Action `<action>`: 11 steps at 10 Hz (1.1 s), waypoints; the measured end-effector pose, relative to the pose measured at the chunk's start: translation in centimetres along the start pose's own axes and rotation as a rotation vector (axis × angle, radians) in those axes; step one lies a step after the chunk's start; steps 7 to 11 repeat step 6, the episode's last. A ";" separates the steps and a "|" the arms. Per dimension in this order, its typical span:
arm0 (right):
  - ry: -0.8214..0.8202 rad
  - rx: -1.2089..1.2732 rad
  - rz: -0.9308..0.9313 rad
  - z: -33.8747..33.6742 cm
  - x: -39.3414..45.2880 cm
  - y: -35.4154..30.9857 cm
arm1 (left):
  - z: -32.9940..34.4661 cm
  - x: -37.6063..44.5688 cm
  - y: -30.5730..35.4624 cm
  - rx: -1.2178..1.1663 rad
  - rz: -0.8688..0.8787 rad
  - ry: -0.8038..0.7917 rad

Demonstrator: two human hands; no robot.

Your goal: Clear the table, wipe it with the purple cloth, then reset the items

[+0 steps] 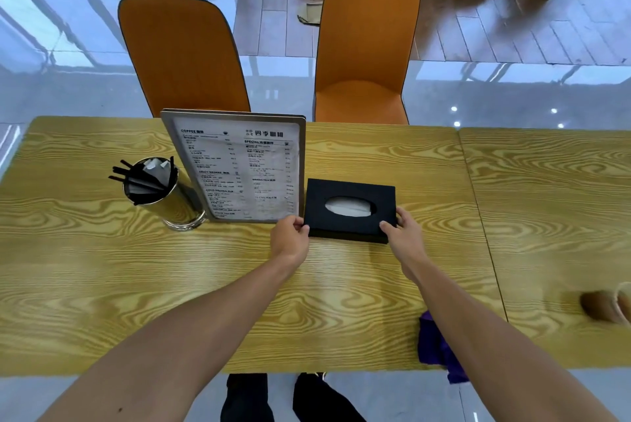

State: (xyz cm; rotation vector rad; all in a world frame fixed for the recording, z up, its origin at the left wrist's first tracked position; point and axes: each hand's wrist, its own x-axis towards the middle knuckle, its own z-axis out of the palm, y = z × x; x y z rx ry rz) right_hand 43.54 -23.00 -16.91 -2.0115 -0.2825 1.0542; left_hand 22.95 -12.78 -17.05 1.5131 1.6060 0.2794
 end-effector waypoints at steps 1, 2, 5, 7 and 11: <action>-0.014 -0.010 -0.011 0.6 0.1 -0.1 | -0.2 0.0 -0.1 0.000 -0.001 0.004; -0.005 -0.018 -0.025 0.8 0.0 0.2 | -0.2 0.2 -0.3 -0.016 -0.006 -0.001; 0.001 -0.123 -0.039 0.9 -0.4 -0.7 | -1.2 0.0 -0.3 0.011 0.043 -0.092; 0.038 -0.292 -0.081 1.8 -1.3 -1.2 | -2.1 -0.2 -0.2 0.092 0.093 -0.196; 0.038 -0.292 -0.081 1.8 -1.3 -1.2 | -2.1 -0.2 -0.2 0.092 0.093 -0.196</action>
